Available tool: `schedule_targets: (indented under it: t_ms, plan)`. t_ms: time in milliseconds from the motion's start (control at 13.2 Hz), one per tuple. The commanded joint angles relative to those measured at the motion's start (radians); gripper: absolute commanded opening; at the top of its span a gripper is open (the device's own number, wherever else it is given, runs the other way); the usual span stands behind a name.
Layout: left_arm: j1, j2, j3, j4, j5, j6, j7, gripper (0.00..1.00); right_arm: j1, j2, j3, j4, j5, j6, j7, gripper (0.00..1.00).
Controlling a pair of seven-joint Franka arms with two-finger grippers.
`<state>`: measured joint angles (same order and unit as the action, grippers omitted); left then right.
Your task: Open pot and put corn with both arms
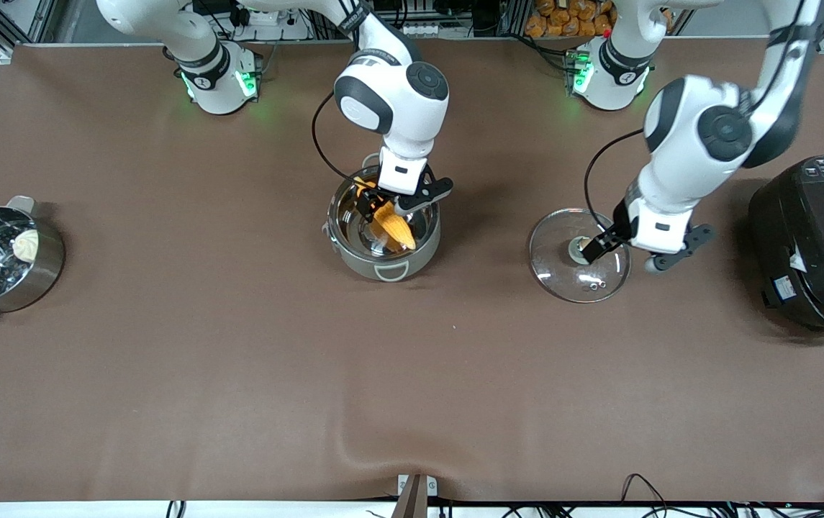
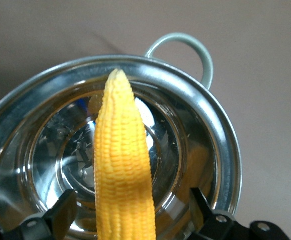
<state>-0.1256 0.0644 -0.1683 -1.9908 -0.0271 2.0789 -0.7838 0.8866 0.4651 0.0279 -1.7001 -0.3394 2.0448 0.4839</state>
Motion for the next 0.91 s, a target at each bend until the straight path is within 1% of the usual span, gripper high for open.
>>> schedule_targets:
  t_ms: [0,76,151,227,302,378,529,680,831]
  plan:
    - [0.015,0.012,0.001,0.191,-0.019,-0.233,0.13,1.0,-0.015,-0.003,-0.006,0.062,-0.012,-0.075,0.015,1.0]
    - [0.014,0.006,0.003,0.249,-0.016,-0.316,0.168,1.0,-0.046,-0.008,-0.005,0.086,-0.01,-0.11,0.013,1.0]
    - [0.015,-0.005,0.004,0.291,-0.008,-0.357,0.205,1.0,-0.073,-0.014,-0.002,0.108,-0.001,-0.138,0.012,1.0]
    - [0.024,-0.023,0.004,0.314,-0.002,-0.388,0.254,1.0,-0.107,-0.022,-0.003,0.129,0.038,-0.156,0.007,1.0]
    - [0.053,-0.047,0.004,0.323,0.001,-0.41,0.311,1.0,-0.154,-0.029,-0.005,0.137,0.086,-0.158,0.004,1.0]
    - [0.075,-0.075,0.004,0.323,0.001,-0.424,0.377,1.0,-0.2,-0.042,-0.005,0.137,0.108,-0.16,-0.019,1.0]
    - [0.125,-0.118,0.004,0.328,-0.001,-0.438,0.522,1.0,-0.309,-0.057,-0.005,0.131,0.111,-0.19,-0.111,1.0]
    - [0.147,-0.139,0.006,0.357,0.001,-0.483,0.56,1.0,-0.412,-0.065,-0.003,0.134,0.118,-0.219,-0.194,1.0]
    - [0.15,-0.14,0.009,0.418,0.007,-0.563,0.551,1.0,-0.522,-0.068,-0.003,0.135,0.19,-0.219,-0.261,1.0]
